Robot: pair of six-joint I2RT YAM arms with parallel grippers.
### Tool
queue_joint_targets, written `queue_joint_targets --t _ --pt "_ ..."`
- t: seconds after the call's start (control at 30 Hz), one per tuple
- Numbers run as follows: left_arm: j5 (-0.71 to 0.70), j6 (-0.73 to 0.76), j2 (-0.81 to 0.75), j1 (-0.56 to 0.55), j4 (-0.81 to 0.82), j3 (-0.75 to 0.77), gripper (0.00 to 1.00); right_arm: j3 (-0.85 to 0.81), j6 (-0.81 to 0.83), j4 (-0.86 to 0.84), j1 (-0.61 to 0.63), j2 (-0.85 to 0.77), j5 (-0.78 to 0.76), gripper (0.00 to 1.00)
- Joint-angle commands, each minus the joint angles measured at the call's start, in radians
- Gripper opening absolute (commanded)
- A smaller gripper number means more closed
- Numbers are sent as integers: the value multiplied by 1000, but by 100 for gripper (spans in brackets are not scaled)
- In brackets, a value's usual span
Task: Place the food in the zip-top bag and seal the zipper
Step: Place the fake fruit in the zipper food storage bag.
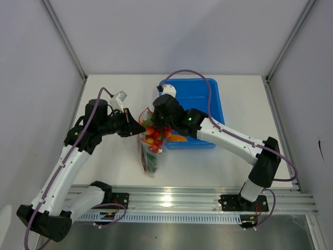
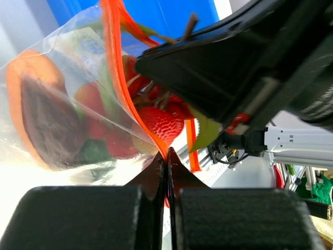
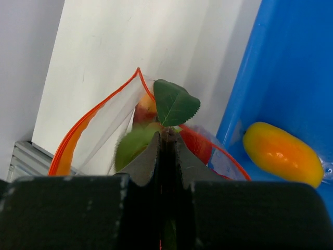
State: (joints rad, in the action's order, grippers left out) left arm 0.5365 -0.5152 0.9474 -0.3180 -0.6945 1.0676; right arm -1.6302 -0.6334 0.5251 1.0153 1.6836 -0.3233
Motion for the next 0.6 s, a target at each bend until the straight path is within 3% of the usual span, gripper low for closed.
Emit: queue_joint_targets --t 0.0,0.43,0.57 --pt "48 -17 -18 7 53 34 1 -16 21 -62 19 19 -31 0" --pt "95 -11 8 5 59 35 1 -286 47 75 49 183 21 0" --pt "102 -9 7 5 69 40 1 -289 29 78 68 217 18 0"
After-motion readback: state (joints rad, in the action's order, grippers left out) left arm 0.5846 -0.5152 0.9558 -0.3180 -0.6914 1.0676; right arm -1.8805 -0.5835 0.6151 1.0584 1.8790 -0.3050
